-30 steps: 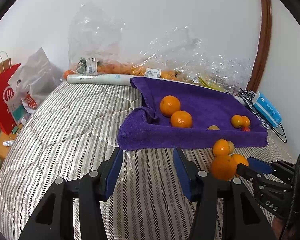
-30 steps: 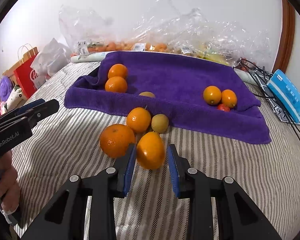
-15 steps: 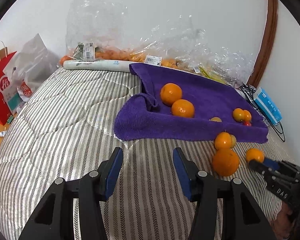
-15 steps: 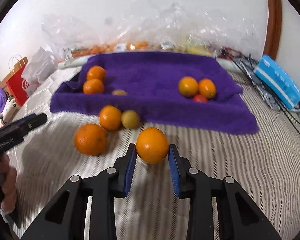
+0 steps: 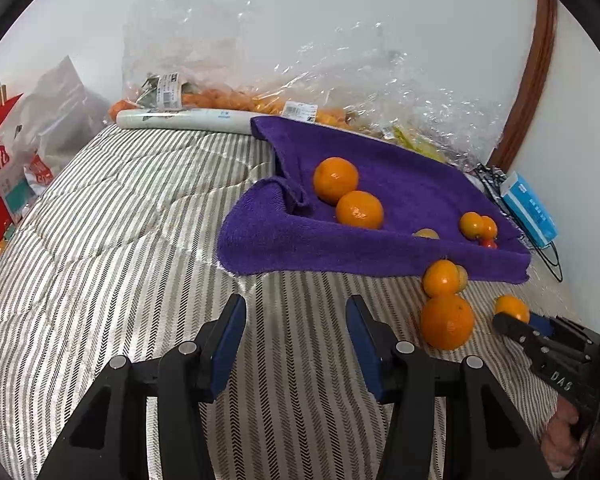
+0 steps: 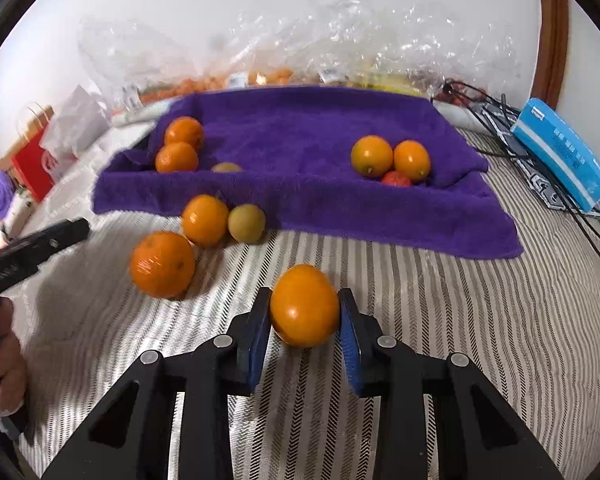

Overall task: Organize fruits
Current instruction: 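Grasp a large orange with the left tool while the right tool holds its orange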

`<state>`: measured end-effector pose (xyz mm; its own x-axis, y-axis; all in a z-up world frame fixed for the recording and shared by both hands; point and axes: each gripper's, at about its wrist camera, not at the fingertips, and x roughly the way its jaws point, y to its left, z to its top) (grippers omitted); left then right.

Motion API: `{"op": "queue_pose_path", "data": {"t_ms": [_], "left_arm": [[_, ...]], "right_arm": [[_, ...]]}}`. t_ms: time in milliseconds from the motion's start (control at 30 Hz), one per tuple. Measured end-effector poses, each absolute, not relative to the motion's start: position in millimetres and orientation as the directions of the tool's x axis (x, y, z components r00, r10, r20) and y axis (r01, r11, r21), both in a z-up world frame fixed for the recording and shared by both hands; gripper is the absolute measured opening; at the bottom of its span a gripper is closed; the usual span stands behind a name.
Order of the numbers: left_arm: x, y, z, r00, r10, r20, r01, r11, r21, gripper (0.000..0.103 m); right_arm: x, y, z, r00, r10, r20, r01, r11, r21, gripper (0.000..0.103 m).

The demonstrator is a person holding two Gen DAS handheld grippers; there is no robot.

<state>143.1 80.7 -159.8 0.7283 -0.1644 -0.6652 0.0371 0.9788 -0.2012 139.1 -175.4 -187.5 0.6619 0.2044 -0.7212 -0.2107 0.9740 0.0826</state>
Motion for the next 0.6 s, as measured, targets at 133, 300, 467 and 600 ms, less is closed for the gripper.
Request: {"op": "queue_pose_path", "data": {"t_ms": [133, 300, 467, 600], "left_arm": [[140.0, 75.9, -157.0, 0.737, -0.215, -0.641, 0.096, 0.972, -0.215, 0.049], [140.0, 72.0, -156.9, 0.727, -0.271, -0.631, 0.148, 0.959, -0.243, 0.049], [137.4, 64.2, -159.7, 0.693, -0.358, -0.625, 0.216, 0.931, -0.293, 0.036], [128.2, 53.7, -159.3, 0.683, -0.367, -0.632, 0.249, 0.93, -0.271, 0.035]], "right_arm": [[126.6, -187.7, -177.6, 0.728, 0.154, -0.668, -0.21, 0.978, -0.004, 0.032], [121.5, -214.2, -171.1, 0.762, 0.171, -0.624, -0.201, 0.979, 0.022, 0.032], [124.5, -223.5, -167.0, 0.776, 0.216, -0.593, -0.212, 0.974, 0.077, 0.032], [121.5, -230.7, -163.6, 0.788, 0.283, -0.547, -0.247, 0.959, 0.139, 0.032]]}}
